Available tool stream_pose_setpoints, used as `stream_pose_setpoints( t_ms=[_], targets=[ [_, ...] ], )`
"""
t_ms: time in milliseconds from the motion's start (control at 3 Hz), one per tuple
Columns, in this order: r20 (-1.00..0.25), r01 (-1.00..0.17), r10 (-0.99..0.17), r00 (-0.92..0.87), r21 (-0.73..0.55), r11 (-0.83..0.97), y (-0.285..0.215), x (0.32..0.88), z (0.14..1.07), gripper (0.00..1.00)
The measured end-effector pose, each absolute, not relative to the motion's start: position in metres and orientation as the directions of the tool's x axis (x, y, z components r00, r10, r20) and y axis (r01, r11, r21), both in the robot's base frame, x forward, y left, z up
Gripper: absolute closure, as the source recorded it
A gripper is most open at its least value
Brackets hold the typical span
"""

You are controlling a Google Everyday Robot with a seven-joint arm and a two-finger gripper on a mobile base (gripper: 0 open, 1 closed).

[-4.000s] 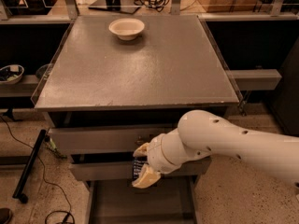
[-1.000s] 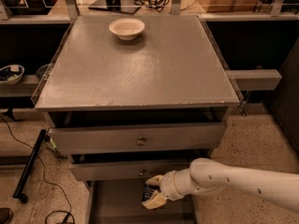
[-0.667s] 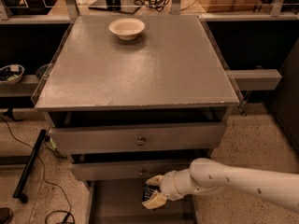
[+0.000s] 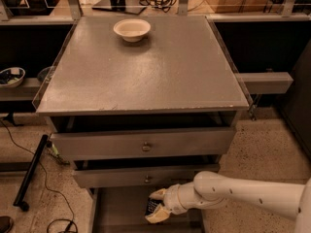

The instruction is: Place rxbar blueberry into bottom drawer

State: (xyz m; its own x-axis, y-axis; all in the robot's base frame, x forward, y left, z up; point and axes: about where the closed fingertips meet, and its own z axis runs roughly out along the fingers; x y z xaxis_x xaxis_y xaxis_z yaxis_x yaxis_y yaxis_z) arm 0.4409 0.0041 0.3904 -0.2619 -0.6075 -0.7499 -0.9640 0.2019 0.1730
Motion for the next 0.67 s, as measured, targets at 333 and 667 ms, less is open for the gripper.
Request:
stream_pose_setpoints(
  t_ms=[333, 667],
  targets=[
    [-0.759, -0.952, -0.574, -0.306, 0.224, 0.211, 0.0161, 0.4393, 0.3496, 1.0],
    [-0.759, -0.952, -0.574, -0.306, 0.224, 0.211, 0.0161, 0.4393, 0.3495, 1.0]
  ],
)
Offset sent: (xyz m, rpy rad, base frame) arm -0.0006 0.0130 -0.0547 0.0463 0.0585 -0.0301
